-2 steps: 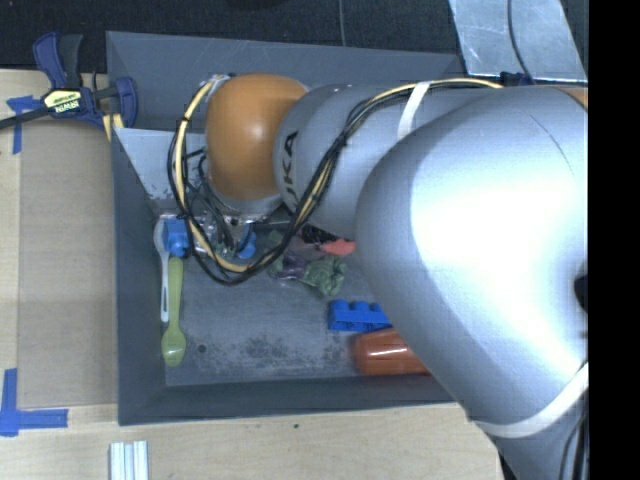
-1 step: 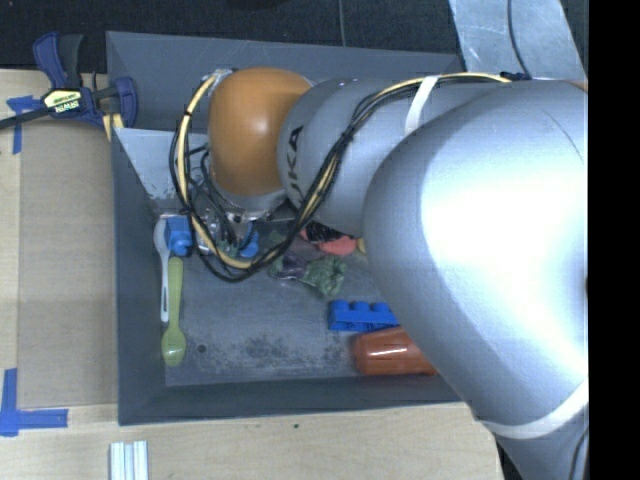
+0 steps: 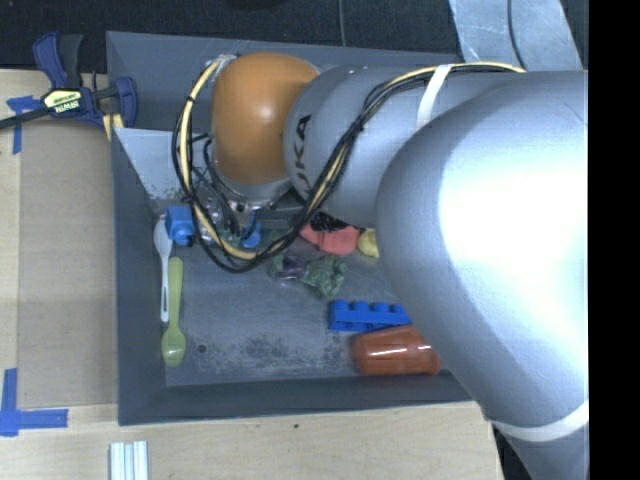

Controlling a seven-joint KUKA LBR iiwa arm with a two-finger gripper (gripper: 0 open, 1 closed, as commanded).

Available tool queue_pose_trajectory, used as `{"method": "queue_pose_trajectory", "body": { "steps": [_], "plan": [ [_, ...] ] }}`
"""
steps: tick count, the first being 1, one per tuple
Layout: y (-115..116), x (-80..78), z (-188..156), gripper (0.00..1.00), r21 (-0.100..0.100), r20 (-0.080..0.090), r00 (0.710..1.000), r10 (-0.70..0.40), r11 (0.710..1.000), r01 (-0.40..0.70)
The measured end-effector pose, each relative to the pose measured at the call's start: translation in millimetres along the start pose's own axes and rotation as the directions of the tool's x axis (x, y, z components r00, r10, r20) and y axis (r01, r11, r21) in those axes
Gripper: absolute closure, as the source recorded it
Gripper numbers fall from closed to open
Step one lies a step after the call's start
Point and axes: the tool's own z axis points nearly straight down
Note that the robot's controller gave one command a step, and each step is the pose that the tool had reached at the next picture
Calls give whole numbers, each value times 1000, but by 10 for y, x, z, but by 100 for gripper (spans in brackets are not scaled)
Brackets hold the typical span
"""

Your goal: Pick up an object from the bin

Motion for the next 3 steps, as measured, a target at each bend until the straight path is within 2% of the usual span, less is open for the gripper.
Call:
{"method": "queue_pose_trajectory", "body": {
  "steps": [3],
  "plan": [
    [-2, -13, -203, 100, -3, 4, 1000, 2, 1000, -2]
  ]
}}
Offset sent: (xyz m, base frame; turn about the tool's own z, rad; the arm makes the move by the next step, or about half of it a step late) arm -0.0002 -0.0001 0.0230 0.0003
